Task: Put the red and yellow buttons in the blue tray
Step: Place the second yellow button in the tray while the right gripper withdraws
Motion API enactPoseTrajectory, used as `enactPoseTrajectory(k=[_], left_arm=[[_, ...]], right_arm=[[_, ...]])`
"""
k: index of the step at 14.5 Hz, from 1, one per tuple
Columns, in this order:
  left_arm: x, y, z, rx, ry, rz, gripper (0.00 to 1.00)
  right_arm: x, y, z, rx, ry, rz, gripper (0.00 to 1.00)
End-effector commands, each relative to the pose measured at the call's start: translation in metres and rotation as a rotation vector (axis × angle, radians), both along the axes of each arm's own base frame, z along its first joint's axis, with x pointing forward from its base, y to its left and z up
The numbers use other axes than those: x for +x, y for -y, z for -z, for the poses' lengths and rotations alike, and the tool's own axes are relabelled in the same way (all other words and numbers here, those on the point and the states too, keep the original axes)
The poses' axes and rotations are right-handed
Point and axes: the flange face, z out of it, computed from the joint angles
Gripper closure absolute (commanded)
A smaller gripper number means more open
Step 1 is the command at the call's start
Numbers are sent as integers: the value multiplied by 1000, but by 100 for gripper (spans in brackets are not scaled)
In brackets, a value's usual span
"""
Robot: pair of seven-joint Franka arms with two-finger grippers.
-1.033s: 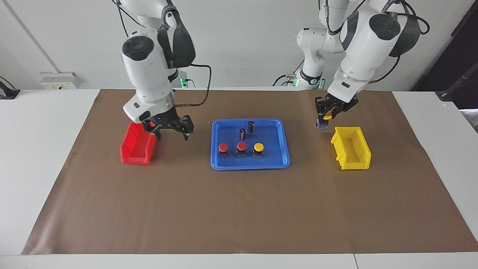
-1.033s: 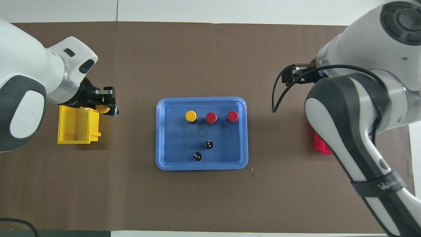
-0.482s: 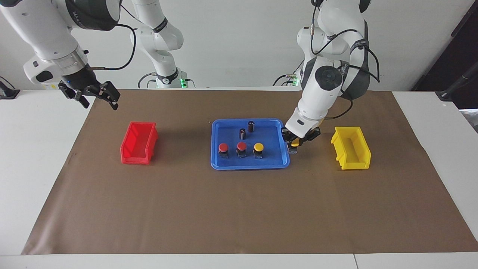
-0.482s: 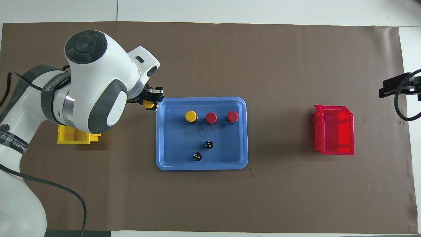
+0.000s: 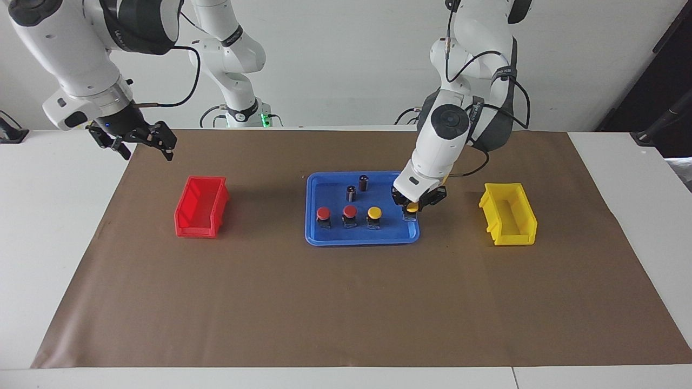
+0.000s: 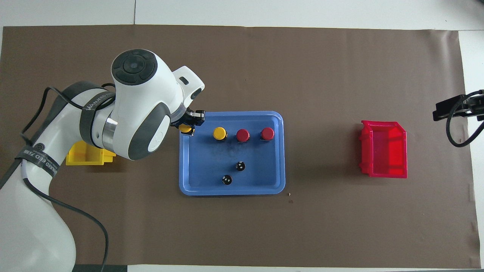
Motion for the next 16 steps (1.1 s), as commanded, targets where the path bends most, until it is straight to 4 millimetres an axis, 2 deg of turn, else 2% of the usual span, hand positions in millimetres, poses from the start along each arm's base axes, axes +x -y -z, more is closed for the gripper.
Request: enactPoseTrajectory(k=[1, 5, 6, 14, 15, 16], left_arm=[[-6, 1, 26, -6, 6, -6, 99], [-6, 2, 59, -10, 19, -11, 99], [-5, 3, 62, -13, 25, -12, 99], [-14, 23, 62, -32, 10, -29, 99], [-14, 22, 62, -30, 8, -30, 94], [-14, 22, 62, -32, 10, -29, 78]], right_arm=[[-8, 2, -1, -12, 0, -24, 0], [-10, 4, -2, -10, -3, -14, 0], [-10, 3, -1, -9, -3, -14, 0], [-7, -62, -1, 0, -2, -130, 0], [-7, -65, -1, 2, -2, -136, 0], [-7, -71, -1, 2, -2, -147, 0]])
